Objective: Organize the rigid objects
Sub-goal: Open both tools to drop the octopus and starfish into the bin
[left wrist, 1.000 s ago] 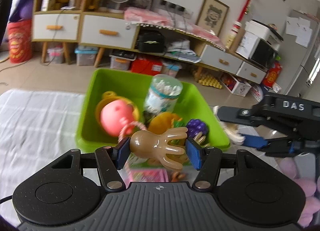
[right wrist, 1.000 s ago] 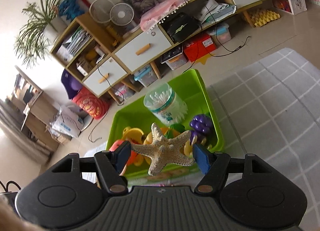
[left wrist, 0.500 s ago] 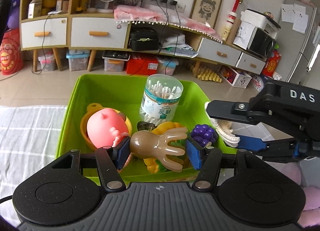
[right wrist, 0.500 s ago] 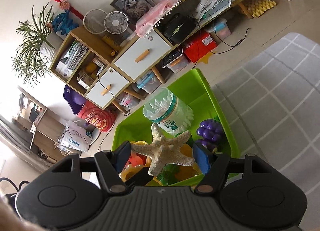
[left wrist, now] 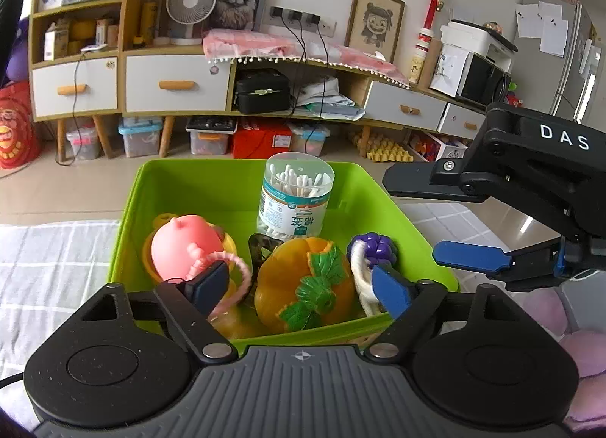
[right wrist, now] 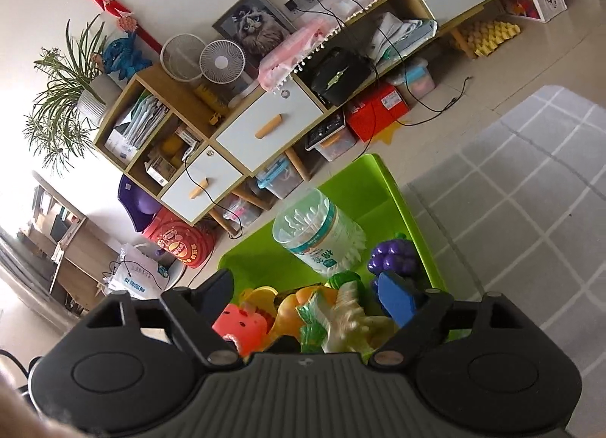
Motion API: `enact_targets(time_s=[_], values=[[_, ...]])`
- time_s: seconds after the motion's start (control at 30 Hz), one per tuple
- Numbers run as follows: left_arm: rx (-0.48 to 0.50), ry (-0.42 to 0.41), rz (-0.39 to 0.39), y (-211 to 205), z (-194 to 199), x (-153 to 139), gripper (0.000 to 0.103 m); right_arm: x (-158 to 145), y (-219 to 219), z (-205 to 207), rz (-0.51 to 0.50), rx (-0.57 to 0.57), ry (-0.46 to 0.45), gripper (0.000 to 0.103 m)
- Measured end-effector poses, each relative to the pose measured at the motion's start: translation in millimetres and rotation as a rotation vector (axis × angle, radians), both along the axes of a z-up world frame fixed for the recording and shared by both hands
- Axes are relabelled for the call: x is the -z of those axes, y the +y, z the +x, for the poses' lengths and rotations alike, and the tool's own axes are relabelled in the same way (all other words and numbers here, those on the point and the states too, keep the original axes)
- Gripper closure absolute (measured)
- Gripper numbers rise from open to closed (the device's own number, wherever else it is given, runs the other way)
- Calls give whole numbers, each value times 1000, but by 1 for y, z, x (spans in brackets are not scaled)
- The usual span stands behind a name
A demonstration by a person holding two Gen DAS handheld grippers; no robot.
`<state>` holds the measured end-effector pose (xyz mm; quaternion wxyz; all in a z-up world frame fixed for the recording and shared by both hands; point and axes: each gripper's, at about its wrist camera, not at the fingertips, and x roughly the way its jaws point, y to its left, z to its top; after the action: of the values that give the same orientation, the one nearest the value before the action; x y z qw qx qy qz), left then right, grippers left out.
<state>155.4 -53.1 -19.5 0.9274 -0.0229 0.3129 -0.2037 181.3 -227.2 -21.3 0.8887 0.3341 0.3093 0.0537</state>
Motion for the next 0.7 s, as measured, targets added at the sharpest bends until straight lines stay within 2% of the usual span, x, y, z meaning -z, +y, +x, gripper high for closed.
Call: enact_targets(time_s=[0.17,0.47,0.7], values=[[1,3,-4,2,-8,-6,10,0,-4,-4,2,8,21,37],[1,2,35,7,-30,-18,3,-8,-3,-21,-18,-18,39,36],[-25,45,51,22,-51,-16,2,-13,2,-39,-63,-45,63,30]])
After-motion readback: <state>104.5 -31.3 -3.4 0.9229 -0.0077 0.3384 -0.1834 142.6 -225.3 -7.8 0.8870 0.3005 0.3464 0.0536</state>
